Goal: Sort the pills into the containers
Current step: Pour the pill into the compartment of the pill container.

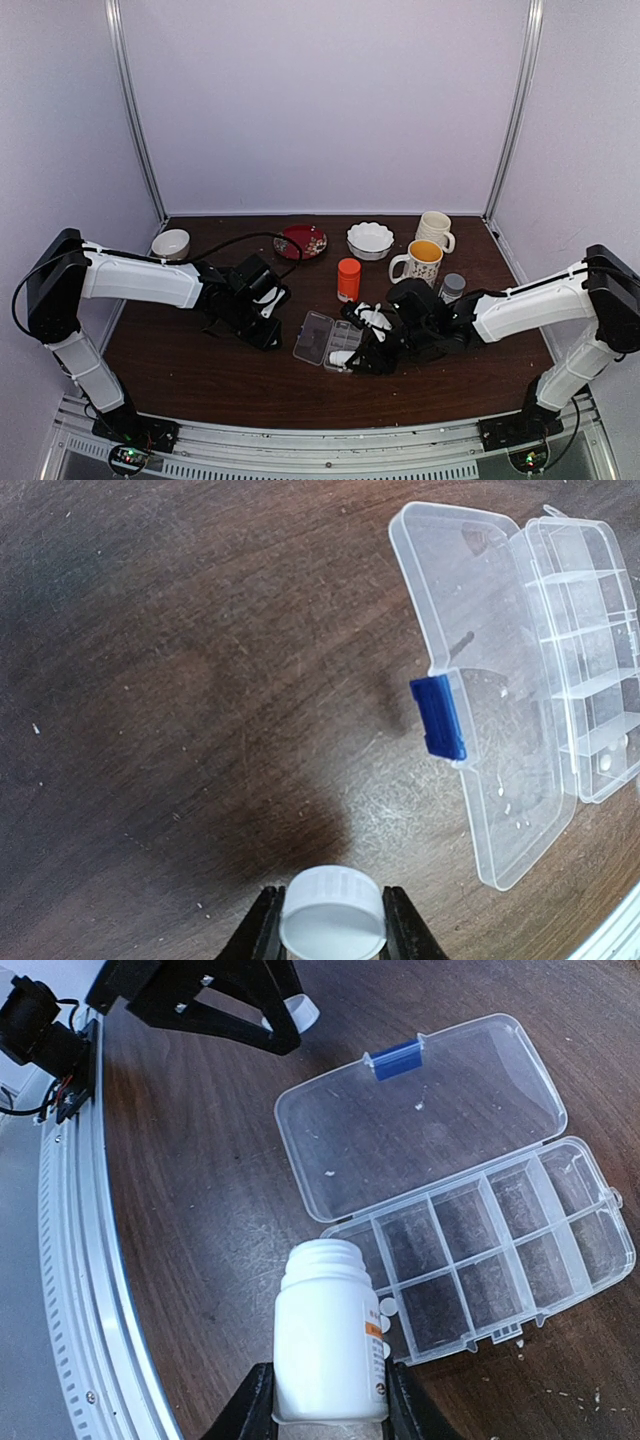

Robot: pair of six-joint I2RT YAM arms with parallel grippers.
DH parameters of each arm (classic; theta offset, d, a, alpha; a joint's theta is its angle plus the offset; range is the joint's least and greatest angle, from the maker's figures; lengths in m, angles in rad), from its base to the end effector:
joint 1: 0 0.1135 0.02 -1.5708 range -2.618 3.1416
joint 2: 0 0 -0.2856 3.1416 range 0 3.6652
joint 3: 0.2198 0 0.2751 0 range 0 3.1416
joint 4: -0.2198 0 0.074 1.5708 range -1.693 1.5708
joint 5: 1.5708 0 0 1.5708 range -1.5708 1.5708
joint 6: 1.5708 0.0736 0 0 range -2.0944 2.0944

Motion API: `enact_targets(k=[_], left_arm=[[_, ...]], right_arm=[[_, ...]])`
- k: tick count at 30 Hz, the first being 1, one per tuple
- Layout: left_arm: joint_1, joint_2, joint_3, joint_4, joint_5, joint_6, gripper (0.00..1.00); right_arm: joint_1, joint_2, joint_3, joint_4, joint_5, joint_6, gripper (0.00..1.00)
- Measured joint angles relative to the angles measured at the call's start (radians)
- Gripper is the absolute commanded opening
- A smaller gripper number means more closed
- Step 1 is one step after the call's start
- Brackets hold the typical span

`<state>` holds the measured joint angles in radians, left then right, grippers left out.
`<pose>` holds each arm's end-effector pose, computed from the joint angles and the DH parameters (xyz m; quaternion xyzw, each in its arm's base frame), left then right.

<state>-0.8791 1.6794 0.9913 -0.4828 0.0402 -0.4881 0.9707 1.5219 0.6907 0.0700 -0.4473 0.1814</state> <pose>0.2234 -0.2744 0.1373 0.1943 0.9604 -0.1407 0.1415 0.1617 0.2927 0.1440 -0.4252 0.7938 0.3801 0.2110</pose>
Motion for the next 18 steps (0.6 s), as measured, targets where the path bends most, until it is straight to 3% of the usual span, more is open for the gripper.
enact_targets(k=[18], left_arm=[[0.000, 0.000, 0.000, -0.008, -0.011, 0.000, 0.24]], right_arm=[[0.023, 0.036, 0.096, -0.136, 0.087, -0.047, 0.00]])
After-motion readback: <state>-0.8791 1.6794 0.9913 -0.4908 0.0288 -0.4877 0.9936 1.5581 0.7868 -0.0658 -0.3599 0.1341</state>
